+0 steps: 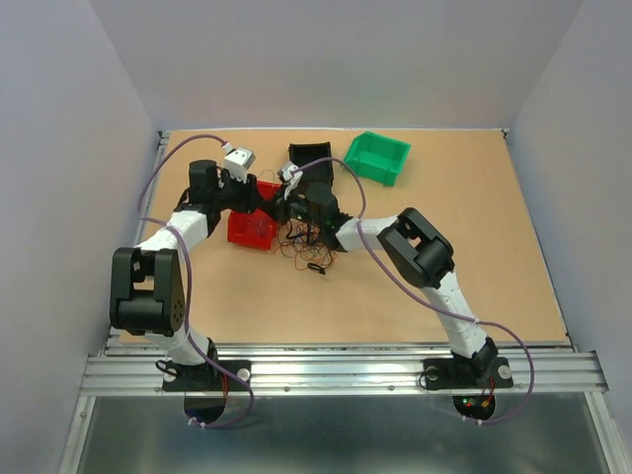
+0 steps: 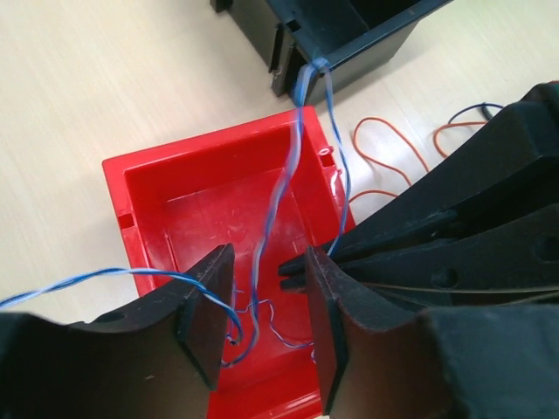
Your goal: Untangle the cables
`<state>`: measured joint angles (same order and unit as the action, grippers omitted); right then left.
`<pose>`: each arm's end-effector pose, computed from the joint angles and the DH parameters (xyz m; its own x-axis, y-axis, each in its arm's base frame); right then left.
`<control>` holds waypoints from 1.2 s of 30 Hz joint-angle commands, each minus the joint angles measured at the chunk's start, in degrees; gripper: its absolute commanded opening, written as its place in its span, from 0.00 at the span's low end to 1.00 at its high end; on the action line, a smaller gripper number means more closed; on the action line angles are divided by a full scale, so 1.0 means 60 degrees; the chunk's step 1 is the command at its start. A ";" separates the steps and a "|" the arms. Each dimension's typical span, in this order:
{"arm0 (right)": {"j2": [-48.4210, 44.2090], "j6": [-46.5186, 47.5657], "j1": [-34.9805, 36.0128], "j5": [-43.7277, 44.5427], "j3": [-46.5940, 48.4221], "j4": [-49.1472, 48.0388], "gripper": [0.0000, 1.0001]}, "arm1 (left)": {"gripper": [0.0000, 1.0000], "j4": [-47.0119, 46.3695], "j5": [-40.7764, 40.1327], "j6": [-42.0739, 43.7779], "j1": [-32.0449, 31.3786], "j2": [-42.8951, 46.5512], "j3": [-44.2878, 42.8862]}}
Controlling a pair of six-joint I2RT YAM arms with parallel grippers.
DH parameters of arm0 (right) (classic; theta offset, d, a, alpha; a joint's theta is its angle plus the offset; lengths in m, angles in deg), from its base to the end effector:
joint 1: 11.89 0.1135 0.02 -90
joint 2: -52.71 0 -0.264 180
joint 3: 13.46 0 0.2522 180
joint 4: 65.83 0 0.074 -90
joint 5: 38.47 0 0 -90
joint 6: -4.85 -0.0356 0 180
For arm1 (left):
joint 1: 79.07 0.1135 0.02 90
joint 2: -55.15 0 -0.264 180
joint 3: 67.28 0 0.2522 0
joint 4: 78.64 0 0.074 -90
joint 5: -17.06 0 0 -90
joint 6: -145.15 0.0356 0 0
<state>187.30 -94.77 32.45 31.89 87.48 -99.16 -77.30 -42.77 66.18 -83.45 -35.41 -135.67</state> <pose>0.3655 0.3740 0.1612 -0.1541 0.0695 -0.9856 -0.8853 0.4332 0.1690 0.3498 -0.0447 0.2405 -0.2899 0.1881 -0.9384 0.5919 0.8057 -0.0213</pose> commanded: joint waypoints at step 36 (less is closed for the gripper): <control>-0.0312 0.0022 0.0067 -0.0608 -0.0306 -0.0647 0.03 | 0.65 0.0210 0.2295 -0.0036 0.0657 -0.0155 -0.0709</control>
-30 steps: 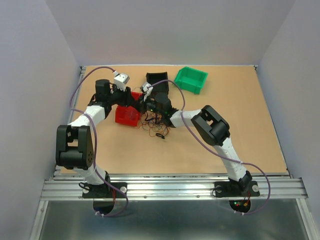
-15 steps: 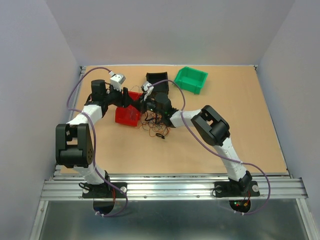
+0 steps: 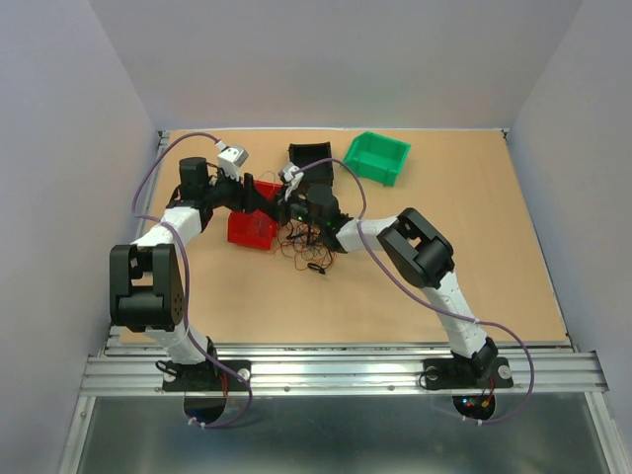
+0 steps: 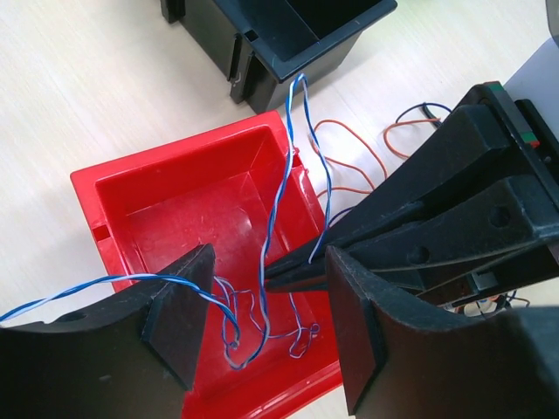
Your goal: Untangle the cables
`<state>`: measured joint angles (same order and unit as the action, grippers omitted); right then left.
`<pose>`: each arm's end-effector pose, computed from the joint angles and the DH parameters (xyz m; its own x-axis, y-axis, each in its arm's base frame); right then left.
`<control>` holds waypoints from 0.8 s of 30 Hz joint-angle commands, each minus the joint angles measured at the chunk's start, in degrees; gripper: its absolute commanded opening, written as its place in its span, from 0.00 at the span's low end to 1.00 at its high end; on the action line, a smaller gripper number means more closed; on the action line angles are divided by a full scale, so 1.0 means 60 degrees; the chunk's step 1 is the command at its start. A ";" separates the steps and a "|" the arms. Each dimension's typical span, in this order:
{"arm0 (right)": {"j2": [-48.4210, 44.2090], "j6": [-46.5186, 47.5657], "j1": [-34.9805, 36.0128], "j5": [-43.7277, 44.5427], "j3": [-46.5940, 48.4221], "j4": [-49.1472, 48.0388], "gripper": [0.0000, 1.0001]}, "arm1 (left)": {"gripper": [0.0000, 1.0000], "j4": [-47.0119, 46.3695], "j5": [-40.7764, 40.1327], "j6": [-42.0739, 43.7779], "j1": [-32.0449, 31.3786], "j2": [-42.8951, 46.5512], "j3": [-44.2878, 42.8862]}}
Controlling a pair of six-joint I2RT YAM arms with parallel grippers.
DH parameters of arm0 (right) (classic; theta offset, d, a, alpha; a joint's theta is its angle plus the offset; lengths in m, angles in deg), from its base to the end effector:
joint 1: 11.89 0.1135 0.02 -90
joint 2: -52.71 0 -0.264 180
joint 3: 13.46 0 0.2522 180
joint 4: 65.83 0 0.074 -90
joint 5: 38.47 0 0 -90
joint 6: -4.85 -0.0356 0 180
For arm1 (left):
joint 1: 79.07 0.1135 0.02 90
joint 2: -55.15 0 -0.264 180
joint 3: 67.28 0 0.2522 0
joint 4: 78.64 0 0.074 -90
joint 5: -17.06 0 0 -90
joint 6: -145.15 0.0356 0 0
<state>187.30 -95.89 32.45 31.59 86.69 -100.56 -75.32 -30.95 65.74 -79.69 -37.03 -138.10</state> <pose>0.3640 0.3727 0.1594 -0.1643 0.0843 -0.9828 -0.8858 0.4257 0.1847 0.3559 -0.0277 0.2435 -0.2972 0.1398 -0.9445 0.6821 0.7233 -0.1076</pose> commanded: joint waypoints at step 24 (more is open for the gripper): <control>-0.1614 0.0208 0.0081 0.0540 -0.1945 -0.1263 0.60 | 0.00 -0.0194 -0.1065 0.0198 -0.0116 -0.0106 -0.0305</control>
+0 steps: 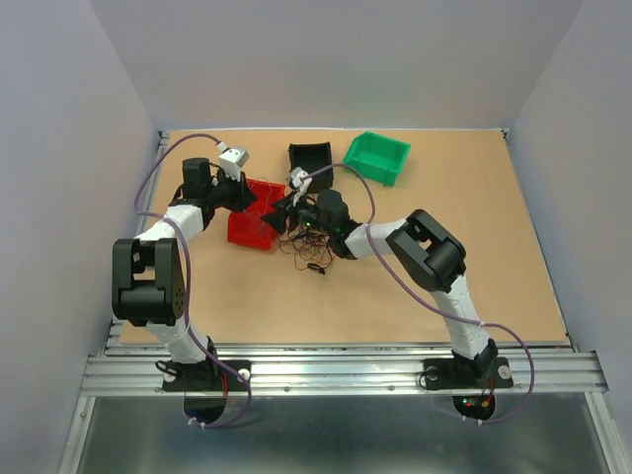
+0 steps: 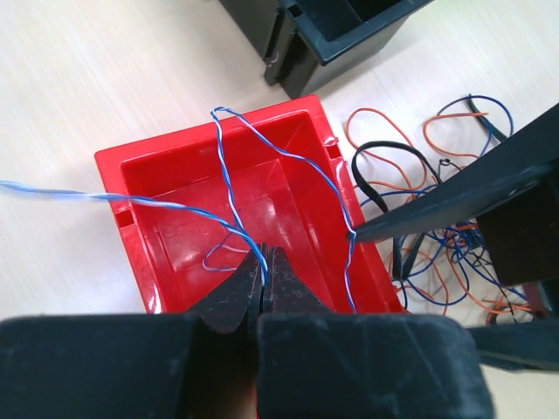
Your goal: Untangle the cables
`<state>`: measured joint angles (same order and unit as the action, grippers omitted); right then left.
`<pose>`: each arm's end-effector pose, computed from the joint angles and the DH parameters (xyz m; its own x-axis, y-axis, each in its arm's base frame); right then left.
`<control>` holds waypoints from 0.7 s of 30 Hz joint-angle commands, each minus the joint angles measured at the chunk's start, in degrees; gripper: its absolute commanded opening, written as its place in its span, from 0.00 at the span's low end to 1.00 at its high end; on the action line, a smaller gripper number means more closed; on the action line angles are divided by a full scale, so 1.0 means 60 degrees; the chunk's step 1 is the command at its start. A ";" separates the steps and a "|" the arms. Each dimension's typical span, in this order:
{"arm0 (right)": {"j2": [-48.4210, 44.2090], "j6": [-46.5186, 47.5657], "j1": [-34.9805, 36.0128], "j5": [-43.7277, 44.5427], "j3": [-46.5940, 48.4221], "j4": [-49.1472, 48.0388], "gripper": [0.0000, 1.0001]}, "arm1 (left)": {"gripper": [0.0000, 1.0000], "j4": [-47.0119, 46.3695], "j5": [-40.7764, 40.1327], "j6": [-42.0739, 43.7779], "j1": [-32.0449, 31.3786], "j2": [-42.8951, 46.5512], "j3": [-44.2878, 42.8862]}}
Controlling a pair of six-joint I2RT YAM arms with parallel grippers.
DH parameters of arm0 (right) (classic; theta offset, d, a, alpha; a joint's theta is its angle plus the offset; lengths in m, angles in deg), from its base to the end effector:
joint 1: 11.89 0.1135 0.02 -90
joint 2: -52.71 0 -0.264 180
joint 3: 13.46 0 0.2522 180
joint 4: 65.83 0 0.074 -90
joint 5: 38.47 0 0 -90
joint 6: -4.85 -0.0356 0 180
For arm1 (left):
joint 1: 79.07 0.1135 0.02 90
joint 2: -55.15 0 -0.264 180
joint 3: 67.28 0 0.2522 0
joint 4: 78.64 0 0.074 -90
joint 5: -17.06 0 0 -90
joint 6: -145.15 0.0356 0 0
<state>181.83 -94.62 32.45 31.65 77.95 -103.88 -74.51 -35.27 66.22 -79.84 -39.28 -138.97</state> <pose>0.3445 0.3536 0.1647 -0.1440 0.0756 -0.9867 -0.8889 0.4283 0.1625 0.3638 -0.0266 0.2330 -0.3368 0.1565 -0.9285 0.6322 0.7684 -0.0998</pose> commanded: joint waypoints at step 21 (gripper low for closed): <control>-0.2389 -0.0457 -0.0314 0.3079 -0.3141 -0.2190 0.49 | 0.00 0.0725 -0.3729 0.0674 -0.1467 -0.0182 -0.0320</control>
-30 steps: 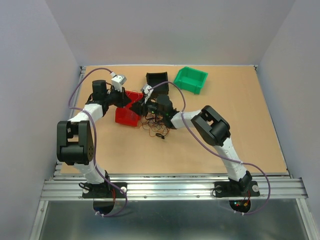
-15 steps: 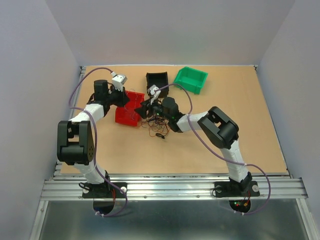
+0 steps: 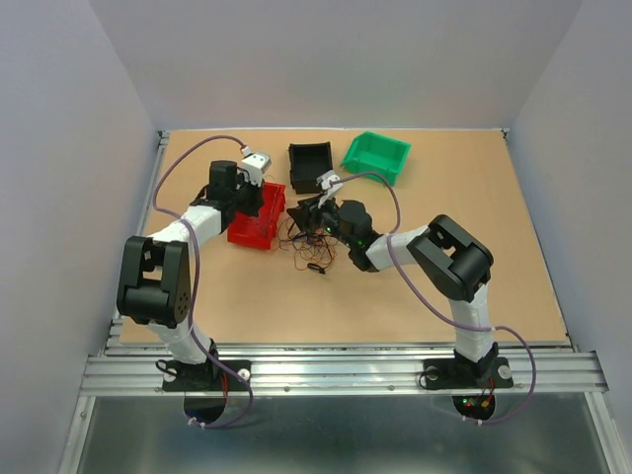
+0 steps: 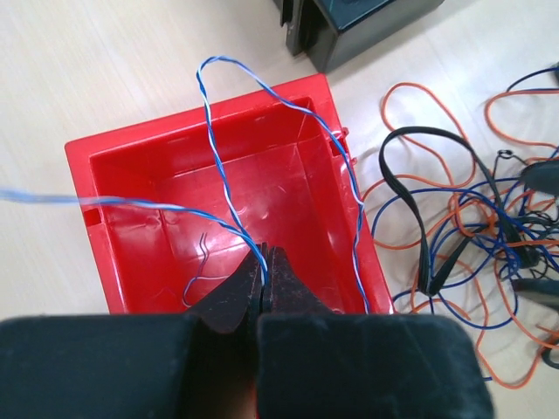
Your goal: Untangle the cables
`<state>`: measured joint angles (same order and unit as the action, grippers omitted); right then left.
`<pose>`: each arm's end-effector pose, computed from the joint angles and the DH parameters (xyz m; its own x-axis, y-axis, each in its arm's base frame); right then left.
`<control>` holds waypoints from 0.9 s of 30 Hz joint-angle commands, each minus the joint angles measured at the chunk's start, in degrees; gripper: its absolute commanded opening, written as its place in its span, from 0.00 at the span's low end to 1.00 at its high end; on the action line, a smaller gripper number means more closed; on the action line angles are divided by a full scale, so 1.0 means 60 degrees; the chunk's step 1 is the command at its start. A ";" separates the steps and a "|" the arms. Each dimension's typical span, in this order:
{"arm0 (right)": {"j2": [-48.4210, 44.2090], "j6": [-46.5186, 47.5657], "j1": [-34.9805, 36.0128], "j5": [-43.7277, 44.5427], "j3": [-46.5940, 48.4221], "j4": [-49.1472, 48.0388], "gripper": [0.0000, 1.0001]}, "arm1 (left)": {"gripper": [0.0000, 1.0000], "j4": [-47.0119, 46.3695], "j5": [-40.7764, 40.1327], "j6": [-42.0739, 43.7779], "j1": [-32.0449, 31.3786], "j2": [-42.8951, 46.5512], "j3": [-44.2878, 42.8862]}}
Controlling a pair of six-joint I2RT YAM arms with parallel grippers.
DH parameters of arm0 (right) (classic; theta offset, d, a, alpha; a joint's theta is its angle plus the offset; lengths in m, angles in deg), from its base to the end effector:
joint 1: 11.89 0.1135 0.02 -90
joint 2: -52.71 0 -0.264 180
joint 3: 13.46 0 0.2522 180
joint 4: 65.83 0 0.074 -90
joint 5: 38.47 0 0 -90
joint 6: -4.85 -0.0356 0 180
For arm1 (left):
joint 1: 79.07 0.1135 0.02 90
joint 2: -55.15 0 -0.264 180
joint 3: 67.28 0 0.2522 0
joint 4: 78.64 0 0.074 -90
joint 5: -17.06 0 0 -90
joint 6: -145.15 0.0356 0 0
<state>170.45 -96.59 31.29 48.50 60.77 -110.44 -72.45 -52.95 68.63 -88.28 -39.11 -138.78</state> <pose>0.3162 0.2993 0.1756 -0.1295 0.1501 -0.9802 -0.7103 0.6757 0.1973 0.3595 -0.0706 0.2272 -0.3607 0.2804 -0.8895 0.5448 0.8375 0.0431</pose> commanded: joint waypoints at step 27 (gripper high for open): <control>-0.0564 -0.0452 -0.0297 0.0402 -0.0629 -0.1405 0.49 | 0.53 0.0163 -0.1720 0.0596 -0.0471 0.0944 0.0174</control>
<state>169.72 -98.88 29.74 49.84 58.28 -114.26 -69.50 -63.93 71.84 -90.97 -36.68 -138.38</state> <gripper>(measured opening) 0.490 0.525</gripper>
